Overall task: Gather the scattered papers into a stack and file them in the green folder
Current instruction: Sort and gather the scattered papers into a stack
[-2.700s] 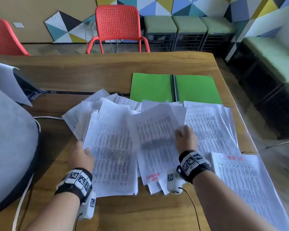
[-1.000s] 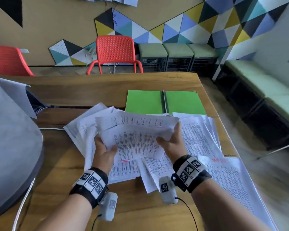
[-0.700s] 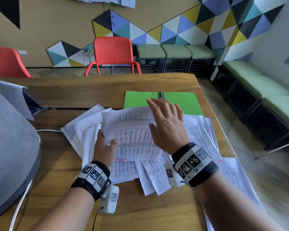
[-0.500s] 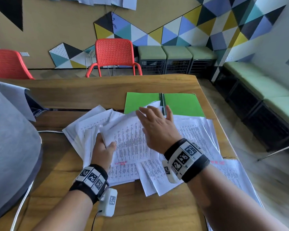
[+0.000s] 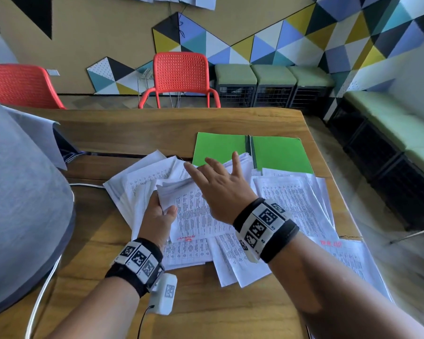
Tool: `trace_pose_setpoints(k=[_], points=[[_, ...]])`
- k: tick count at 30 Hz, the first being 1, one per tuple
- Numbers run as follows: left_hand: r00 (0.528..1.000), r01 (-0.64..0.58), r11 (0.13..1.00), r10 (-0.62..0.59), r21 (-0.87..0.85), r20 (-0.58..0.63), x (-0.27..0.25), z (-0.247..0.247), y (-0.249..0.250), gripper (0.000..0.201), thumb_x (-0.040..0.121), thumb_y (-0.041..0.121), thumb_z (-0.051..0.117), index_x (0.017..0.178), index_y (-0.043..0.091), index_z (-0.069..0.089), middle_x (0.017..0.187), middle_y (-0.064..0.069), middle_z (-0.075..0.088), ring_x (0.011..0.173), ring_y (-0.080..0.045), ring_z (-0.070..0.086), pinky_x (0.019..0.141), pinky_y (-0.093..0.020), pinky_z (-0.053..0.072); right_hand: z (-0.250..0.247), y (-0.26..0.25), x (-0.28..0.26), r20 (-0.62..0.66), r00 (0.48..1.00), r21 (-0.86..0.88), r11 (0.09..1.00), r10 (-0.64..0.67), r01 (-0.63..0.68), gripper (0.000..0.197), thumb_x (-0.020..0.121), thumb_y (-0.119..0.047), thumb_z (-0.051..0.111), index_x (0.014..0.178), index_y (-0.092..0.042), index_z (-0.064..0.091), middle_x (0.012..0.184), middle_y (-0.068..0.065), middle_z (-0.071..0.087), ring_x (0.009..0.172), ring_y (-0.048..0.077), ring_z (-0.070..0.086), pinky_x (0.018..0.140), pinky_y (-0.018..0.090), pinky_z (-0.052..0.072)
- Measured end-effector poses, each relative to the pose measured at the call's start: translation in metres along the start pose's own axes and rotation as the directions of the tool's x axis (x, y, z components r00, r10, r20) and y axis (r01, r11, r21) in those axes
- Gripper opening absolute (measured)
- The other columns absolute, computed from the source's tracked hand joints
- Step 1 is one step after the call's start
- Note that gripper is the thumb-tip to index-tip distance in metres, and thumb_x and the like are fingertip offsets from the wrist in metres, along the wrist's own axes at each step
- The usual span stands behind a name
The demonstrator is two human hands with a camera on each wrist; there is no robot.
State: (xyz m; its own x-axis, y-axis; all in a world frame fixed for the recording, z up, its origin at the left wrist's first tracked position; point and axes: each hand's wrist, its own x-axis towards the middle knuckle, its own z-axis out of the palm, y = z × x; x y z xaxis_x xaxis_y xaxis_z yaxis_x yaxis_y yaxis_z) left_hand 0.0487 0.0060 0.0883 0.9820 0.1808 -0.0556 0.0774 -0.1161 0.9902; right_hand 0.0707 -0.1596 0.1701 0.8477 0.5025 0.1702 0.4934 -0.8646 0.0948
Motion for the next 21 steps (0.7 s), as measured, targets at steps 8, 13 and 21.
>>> trace_pose_setpoints(k=[8, 13, 21], points=[[0.992, -0.052, 0.998, 0.055, 0.028, -0.11, 0.001, 0.004, -0.005, 0.043, 0.088, -0.001, 0.055, 0.102, 0.04, 0.053, 0.11, 0.005, 0.06, 0.105, -0.008, 0.056, 0.103, -0.04, 0.043, -0.002, 0.002, 0.01, -0.104, 0.995, 0.076, 0.997, 0.01, -0.002, 0.045, 0.072, 0.003, 0.038, 0.11, -0.014, 0.056, 0.095, 0.004, 0.064, 0.094, 0.029, 0.062, 0.11, 0.06, 0.028], [0.887, 0.32, 0.947, -0.289, 0.028, -0.361, 0.006, 0.008, -0.022, 0.103, 0.077, 0.023, 0.078, 0.153, 0.021, 0.009, 0.157, -0.008, 0.017, 0.143, -0.025, 0.027, 0.112, -0.04, 0.029, 0.001, 0.03, 0.0, -0.315, 0.839, 0.425, 0.856, 0.444, -0.293, 0.02, 0.079, 0.004, 0.054, 0.087, -0.013, 0.056, 0.075, 0.003, 0.06, 0.056, 0.028, 0.053, 0.05, 0.028, 0.033], [0.847, 0.515, 0.663, -0.492, -0.543, 0.203, -0.001, 0.026, -0.033, 0.039, 0.089, 0.002, 0.059, 0.125, 0.015, 0.054, 0.127, -0.008, 0.058, 0.113, -0.026, 0.056, 0.088, -0.047, 0.047, 0.08, 0.047, -0.05, 0.389, 0.414, 0.917, -0.303, 0.823, -0.259, 0.013, 0.081, -0.001, 0.052, 0.077, -0.013, 0.05, 0.075, 0.009, 0.056, 0.069, 0.018, 0.053, 0.067, 0.035, 0.054]])
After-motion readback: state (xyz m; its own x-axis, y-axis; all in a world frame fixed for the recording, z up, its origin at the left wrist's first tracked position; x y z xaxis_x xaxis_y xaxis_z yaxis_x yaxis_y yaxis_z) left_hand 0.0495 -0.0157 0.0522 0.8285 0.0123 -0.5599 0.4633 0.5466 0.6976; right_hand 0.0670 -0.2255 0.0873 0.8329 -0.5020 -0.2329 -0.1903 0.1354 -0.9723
